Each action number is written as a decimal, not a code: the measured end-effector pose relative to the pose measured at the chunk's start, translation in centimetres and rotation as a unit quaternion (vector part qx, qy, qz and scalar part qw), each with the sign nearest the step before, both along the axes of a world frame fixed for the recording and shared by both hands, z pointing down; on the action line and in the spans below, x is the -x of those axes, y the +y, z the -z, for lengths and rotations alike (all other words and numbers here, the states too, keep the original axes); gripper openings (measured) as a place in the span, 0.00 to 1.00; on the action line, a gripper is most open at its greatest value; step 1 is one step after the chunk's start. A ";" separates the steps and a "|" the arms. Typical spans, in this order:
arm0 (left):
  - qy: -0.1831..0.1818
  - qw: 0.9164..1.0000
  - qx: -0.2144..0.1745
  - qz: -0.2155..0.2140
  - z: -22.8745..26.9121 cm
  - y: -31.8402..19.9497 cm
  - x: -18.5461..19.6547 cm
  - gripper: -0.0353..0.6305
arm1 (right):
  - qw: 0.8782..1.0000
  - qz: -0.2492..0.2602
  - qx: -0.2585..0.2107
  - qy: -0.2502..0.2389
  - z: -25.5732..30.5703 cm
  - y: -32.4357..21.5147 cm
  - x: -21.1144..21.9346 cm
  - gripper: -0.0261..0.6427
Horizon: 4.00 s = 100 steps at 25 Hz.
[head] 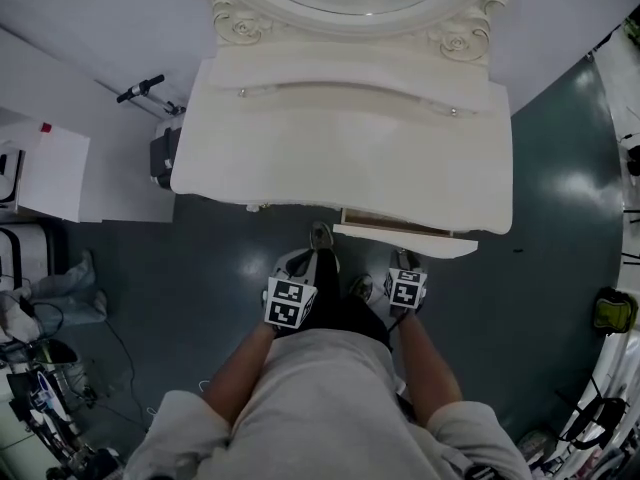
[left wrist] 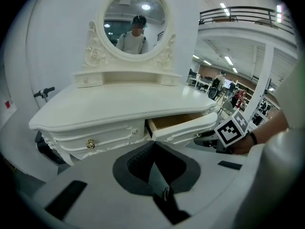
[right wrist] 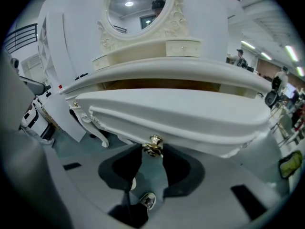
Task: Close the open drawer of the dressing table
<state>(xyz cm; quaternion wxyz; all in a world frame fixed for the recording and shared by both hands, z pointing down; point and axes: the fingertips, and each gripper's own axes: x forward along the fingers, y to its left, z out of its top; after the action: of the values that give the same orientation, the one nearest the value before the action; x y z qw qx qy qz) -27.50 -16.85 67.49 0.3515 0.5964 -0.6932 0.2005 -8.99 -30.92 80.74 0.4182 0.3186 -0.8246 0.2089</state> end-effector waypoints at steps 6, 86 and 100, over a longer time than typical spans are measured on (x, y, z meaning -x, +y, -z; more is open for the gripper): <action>0.003 1.000 0.004 0.000 -0.4 -0.1 0.3 0.06 | 1.000 -0.004 -0.003 0.003 -0.1 -0.9 0.2 0.26; -0.026 0.993 0.026 -0.111 -0.9 -8.0 4.4 0.06 | 0.998 -0.063 -0.022 -0.009 -0.7 -7.3 4.3 0.26; -0.019 0.995 -0.004 -0.100 0.8 -9.2 1.1 0.06 | 0.998 -0.044 0.004 -0.055 1.4 -5.8 4.4 0.38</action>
<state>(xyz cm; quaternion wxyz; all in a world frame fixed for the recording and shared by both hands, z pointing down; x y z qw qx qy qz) -28.59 -26.06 66.70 0.3142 0.6602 -0.6373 0.2433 -13.41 -36.69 79.32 0.3638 0.3409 -0.8308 0.2474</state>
